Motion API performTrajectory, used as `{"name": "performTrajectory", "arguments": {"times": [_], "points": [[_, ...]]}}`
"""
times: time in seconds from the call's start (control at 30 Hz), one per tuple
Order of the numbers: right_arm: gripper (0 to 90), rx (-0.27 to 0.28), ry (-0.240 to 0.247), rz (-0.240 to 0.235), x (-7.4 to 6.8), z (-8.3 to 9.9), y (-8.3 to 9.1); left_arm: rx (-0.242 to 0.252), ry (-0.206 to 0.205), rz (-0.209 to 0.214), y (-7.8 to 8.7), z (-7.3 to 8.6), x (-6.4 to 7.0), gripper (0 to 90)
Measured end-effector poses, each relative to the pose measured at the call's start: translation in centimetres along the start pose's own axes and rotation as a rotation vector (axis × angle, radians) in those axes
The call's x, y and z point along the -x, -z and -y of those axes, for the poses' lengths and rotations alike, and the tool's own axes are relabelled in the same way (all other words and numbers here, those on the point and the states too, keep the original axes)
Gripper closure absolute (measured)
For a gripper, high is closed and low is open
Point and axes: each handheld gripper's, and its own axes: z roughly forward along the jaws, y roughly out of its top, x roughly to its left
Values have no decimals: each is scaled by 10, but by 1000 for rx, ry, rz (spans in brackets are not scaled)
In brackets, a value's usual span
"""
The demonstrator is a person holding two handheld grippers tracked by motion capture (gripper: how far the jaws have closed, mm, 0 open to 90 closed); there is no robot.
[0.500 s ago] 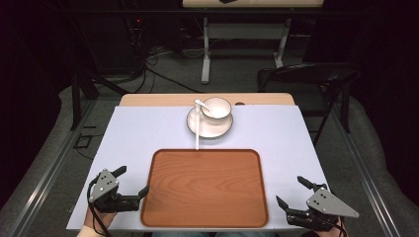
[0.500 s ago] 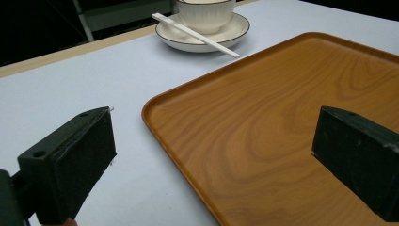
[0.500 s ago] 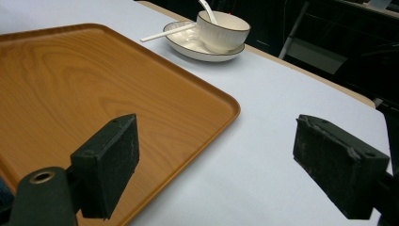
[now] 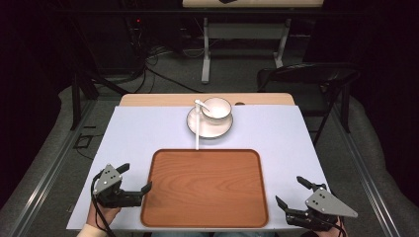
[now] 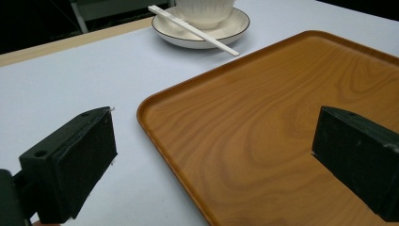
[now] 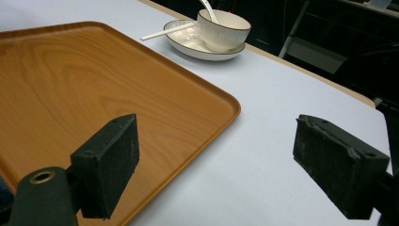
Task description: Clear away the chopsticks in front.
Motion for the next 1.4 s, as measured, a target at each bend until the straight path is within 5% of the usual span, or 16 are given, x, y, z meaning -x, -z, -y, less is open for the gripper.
{"name": "performTrajectory", "arguments": {"times": [0.53, 1.13, 1.4], "points": [[143, 2, -11, 14, 0, 0, 0, -79, 15, 48, -43, -49, -9, 0], [143, 0, -1, 4, 0, 0, 0, -196, 14, 54, -121, -125, -27, 0], [143, 0, -6, 4, 0, 1, 0, -251, 71, 43, -159, -143, -41, 0]]}}
